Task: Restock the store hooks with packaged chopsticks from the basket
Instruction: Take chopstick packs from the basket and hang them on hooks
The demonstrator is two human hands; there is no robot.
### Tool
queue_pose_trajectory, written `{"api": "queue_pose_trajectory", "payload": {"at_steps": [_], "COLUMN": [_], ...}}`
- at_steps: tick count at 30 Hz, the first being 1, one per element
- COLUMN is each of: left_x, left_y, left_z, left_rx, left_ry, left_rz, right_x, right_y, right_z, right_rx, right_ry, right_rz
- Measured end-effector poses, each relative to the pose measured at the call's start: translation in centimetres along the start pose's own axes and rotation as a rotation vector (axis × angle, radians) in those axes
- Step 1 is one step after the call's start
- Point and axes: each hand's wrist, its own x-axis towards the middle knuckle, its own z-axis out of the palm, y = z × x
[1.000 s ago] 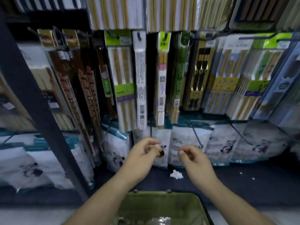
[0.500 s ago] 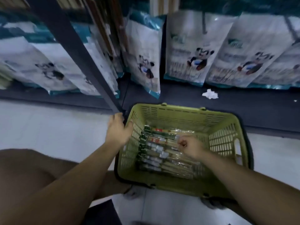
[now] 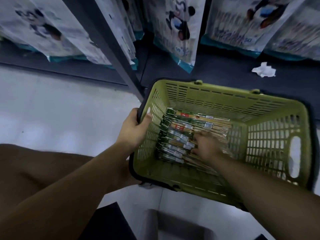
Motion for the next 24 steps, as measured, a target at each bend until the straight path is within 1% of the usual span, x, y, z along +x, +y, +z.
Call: {"api": "queue_pose_trajectory", "payload": {"at_steps": [4,9,14,16,21,24], "left_x": [0.3,0.4,0.6,0.6,0.6,0.3], "left_y": [-0.2,-0.4,-0.8,-0.8,-0.7,-0.1], "left_z": [0.1,0.2,0.2,0.2,0.2,-0.1], "left_rx": [-0.023,-0.044,-0.059,-0.067,-0.075,-0.065], "left_ry": [-0.011,-0.012,-0.020,-0.025,-0.029,-0.043], "left_rz": [-0.014,-0.014,-0.021,-0.012,0.012,-0.003], "right_x": [0.0,-0.6,-0.4,-0.2,-0.2,-0.4], "right_y": [-0.2,-0.3,-0.4,-0.3,0.5,0.6], "right_z": [0.7,1.6,1.4,1.5,0.5,-1.7], "right_rx": [-0.041,-0.023,-0.120,-0.110,0.113,0.356], "right_ry": [0.055,0.010,-0.011,-0.015,-0.048,-0.039], "right_rz": [-0.030,-0.069,-0.077,-0.081,-0.083,-0.062]}}
